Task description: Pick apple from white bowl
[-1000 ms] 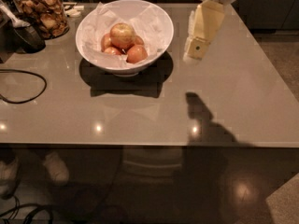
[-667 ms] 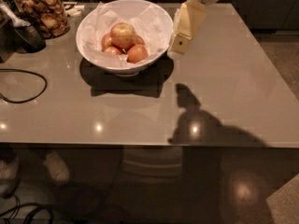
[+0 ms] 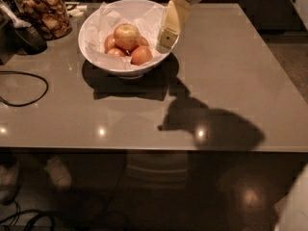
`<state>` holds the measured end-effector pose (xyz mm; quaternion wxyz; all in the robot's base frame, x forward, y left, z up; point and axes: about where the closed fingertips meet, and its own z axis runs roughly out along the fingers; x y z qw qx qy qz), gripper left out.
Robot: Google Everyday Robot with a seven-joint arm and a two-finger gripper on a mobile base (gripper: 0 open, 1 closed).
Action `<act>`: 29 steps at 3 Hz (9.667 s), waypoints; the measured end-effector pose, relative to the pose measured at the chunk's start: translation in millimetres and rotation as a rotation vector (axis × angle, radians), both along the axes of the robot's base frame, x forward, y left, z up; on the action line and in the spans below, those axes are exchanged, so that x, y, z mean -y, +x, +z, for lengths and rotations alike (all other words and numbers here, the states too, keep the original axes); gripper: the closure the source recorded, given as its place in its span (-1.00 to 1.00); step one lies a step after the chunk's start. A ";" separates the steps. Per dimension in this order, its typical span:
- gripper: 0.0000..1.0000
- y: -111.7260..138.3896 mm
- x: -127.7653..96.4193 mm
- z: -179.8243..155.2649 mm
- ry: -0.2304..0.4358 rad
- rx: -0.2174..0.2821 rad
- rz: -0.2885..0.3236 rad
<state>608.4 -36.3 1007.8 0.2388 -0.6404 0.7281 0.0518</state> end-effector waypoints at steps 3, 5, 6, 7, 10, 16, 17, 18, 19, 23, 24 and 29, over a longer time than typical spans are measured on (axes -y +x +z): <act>-1.00 47.1 -37.2 -0.6 -0.004 0.054 0.032; -1.00 75.2 -60.2 -9.0 -0.007 0.045 0.062; -1.00 86.8 -66.3 -14.1 -0.006 0.038 0.069; -1.00 95.8 -69.4 -17.7 -0.006 0.036 0.069; -0.74 108.7 -78.6 -32.9 -0.006 0.006 0.070; -0.74 116.7 -96.1 -77.3 -0.020 -0.089 0.088; -0.70 117.0 -95.9 -82.0 -0.023 -0.100 0.087; -0.80 116.5 -96.9 -85.7 -0.029 -0.108 0.094; -0.45 116.5 -97.0 -85.9 -0.029 -0.108 0.094; 1.00 122.2 -99.2 -75.1 -0.019 -0.062 0.075; 1.00 119.2 -95.6 -55.1 -0.011 -0.016 0.048; 1.00 -19.2 -64.5 22.9 0.136 0.040 0.027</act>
Offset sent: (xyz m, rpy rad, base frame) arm 0.0485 0.0300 0.0059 -0.0074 -0.0843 0.0032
